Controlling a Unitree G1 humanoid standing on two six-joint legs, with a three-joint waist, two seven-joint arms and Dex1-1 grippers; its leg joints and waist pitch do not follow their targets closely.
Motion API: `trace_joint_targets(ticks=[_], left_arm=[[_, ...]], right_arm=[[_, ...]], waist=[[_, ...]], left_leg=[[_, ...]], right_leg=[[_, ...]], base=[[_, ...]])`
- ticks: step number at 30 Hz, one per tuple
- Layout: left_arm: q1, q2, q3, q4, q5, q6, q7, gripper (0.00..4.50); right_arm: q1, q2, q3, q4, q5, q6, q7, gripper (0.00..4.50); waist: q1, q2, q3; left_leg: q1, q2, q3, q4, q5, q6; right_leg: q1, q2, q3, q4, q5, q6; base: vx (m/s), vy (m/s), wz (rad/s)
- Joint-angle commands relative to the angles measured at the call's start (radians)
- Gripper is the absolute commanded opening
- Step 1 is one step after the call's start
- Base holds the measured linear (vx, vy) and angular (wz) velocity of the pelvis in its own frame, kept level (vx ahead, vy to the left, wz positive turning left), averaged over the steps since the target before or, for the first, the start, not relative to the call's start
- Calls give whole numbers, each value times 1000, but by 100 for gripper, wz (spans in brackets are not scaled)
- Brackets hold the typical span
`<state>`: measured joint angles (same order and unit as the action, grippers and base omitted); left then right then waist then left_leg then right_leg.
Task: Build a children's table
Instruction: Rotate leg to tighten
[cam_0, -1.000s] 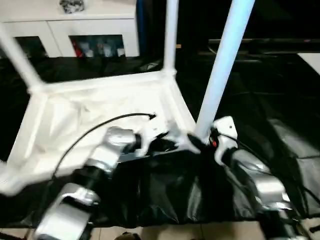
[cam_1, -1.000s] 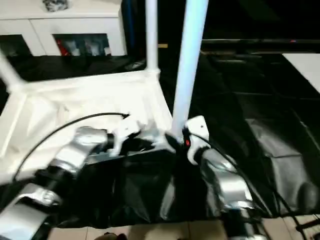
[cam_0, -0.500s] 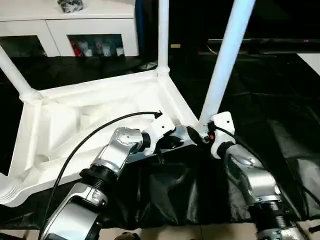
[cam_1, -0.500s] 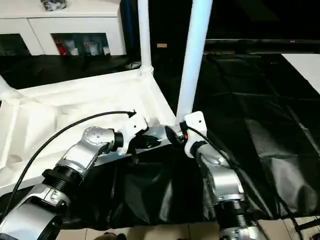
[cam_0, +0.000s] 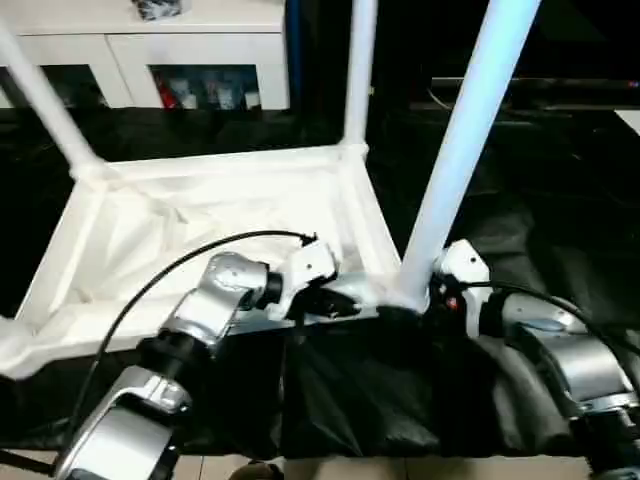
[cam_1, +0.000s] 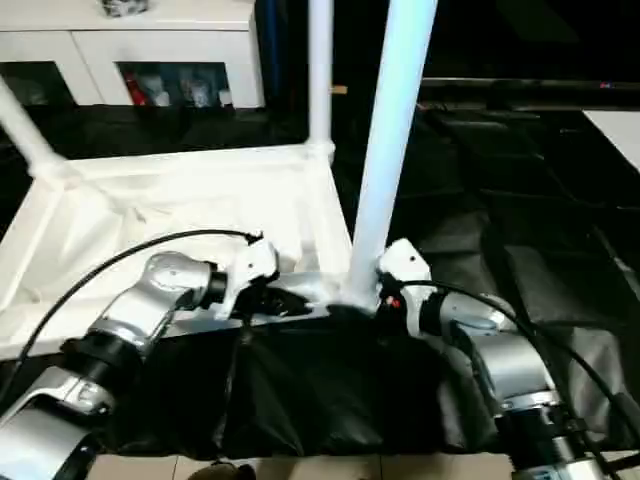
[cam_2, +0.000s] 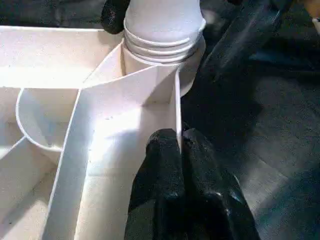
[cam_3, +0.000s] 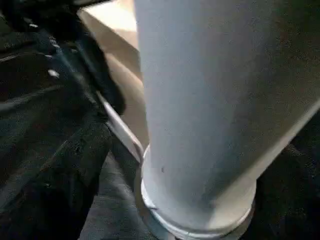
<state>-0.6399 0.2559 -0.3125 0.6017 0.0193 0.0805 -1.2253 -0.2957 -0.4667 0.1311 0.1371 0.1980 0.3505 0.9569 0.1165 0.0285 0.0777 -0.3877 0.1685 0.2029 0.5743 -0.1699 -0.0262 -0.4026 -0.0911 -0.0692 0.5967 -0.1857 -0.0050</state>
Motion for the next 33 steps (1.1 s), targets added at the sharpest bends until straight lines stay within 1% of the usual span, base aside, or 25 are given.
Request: trace_joint_targets(ticks=[1,2,3,4,5,7,8,10,12,13,16,17,19,21,22,24,25,26,27,28,29,30,31,32,33], left_arm=[[0,2,-32,-32,-8,-13,-46,0],[1,11,-34,-29,-6,-18,-54,0],[1,13,-34,-29,-6,-17,-56,0],[3,21,-36,-29,-5,-15,-67,0],[3,23,-37,-30,-5,-13,-70,0],[3,28,-34,-32,-7,-12,-74,0],[3,30,-34,-32,-7,-11,-76,0],[5,34,-35,-35,-9,-10,-82,0],[6,35,-35,-34,-10,-10,-86,0],[5,34,-39,-28,-7,-8,-87,0],[4,33,-40,-22,-8,-7,-87,0],[5,34,-41,-24,-9,-4,-89,0],[7,35,-41,-27,-9,1,-90,0],[3,17,-31,-21,-3,-3,-48,0],[3,17,-31,-21,-3,-3,-48,0],[-5,-5,-18,-8,6,2,13,0],[-24,-49,-2,18,30,25,132,0],[-24,-49,-2,18,30,25,132,0],[-32,-80,2,28,44,40,196,0],[-37,-103,3,34,54,54,243,0],[-41,-118,5,38,59,63,272,0],[-50,-149,12,45,63,78,325,0],[-53,-164,16,48,64,84,348,0],[-56,-171,17,51,65,85,359,0],[-60,-180,18,55,66,86,374,0]], right_arm=[[6,-7,32,-34,15,13,39,426],[9,-14,44,-39,8,9,52,416],[9,-14,45,-39,8,9,52,404],[12,-14,47,-39,6,9,55,396],[13,-13,46,-39,6,9,55,396],[14,-19,58,-39,6,20,70,365],[14,-21,62,-39,5,23,72,360],[14,-24,68,-41,4,25,74,352],[7,-12,60,-31,2,30,52,329],[5,-9,59,-20,0,24,51,329],[8,-7,62,-18,0,21,50,299],[11,-7,64,-21,3,23,54,299],[20,-2,65,-30,11,35,57,277],[30,33,58,-27,9,47,5,273],[30,33,58,-27,9,47,5,270],[28,71,50,-10,-10,45,-66,267],[8,156,26,39,-43,51,-216,266],[8,156,26,39,-43,51,-216,266],[-11,217,9,76,-67,58,-326,265],[-27,262,-4,105,-83,64,-408,265],[-35,289,-10,120,-89,74,-452,265],[-51,337,-21,148,-105,80,-535,265],[-58,359,-26,161,-114,78,-575,265],[-62,369,-26,167,-119,76,-592,265],[-67,383,-27,175,-125,74,-615,265]], waist=[[2,-10,-66],[2,-9,-64],[3,-8,-65],[3,-11,-64],[3,-10,-64],[2,-11,-64],[3,-8,-64],[3,-8,-65],[3,-8,-65],[2,-9,-65],[3,-9,-64],[3,-9,-63],[2,-9,-63],[2,-8,-63],[2,-6,-61],[-1,-7,-58],[-8,-4,-53],[-11,-4,-50],[-13,-1,-51],[-20,6,-48],[-24,5,-48],[-28,5,-48],[-35,5,-46],[-35,5,-45],[-34,7,-47]], left_leg=[[24,73,-31,-63,-210,71],[22,73,-33,-65,-211,67],[23,73,-33,-65,-212,65],[24,73,-33,-65,-213,63],[24,73,-33,-65,-213,63],[22,72,-33,-64,-207,64],[22,72,-33,-64,-203,65],[23,72,-33,-63,-193,68],[21,71,-33,-62,-190,70],[21,71,-33,-62,-187,72],[22,71,-33,-62,-192,72],[22,71,-33,-63,-196,70],[22,71,-33,-63,-199,68],[22,72,-33,-64,-201,68],[21,72,-34,-64,-203,67],[23,71,-34,-68,-228,57],[25,70,-34,-72,-274,29],[27,69,-36,-75,-292,16],[30,67,-42,-77,-324,-9],[31,66,-47,-81,-353,-30],[33,67,-48,-84,-373,-39],[36,66,-51,-85,-399,-51],[36,65,-52,-88,-418,-53],[36,64,-52,-88,-425,-53],[37,64,-52,-88,-426,-51]], right_leg=[[46,-75,50,-66,-161,-261],[47,-76,50,-67,-169,-256],[46,-76,50,-67,-172,-254],[45,-76,51,-67,-172,-252],[45,-77,51,-66,-171,-253],[46,-77,50,-65,-163,-256],[46,-77,50,-64,-159,-256],[46,-76,50,-63,-138,-259],[47,-76,50,-62,-131,-262],[48,-76,49,-61,-126,-263],[47,-76,50,-63,-136,-264],[47,-76,49,-63,-144,-262],[47,-76,49,-64,-149,-260],[46,-77,50,-64,-150,-261],[45,-77,50,-64,-152,-260],[44,-75,50,-69,-183,-254],[38,-76,52,-77,-249,-242],[36,-77,51,-81,-281,-236],[38,-82,49,-87,-360,-212],[34,-81,48,-91,-409,-193],[33,-80,47,-96,-430,-183],[31,-79,47,-98,-445,-169],[29,-79,48,-102,-455,-160],[28,-79,48,-105,-463,-154],[29,-79,48,-105,-461,-150]], base=[[0,0,0],[0,0,0],[0,0,0],[0,0,0],[0,0,0],[0,0,0],[0,0,0],[0,0,0],[0,0,0],[0,0,0],[0,0,0],[0,0,0],[0,0,0],[0,0,0],[0,0,0],[0,0,0],[0,0,0],[0,0,0],[0,0,0],[0,0,0],[0,0,0],[0,0,0],[0,0,0],[0,0,0],[0,0,0]])
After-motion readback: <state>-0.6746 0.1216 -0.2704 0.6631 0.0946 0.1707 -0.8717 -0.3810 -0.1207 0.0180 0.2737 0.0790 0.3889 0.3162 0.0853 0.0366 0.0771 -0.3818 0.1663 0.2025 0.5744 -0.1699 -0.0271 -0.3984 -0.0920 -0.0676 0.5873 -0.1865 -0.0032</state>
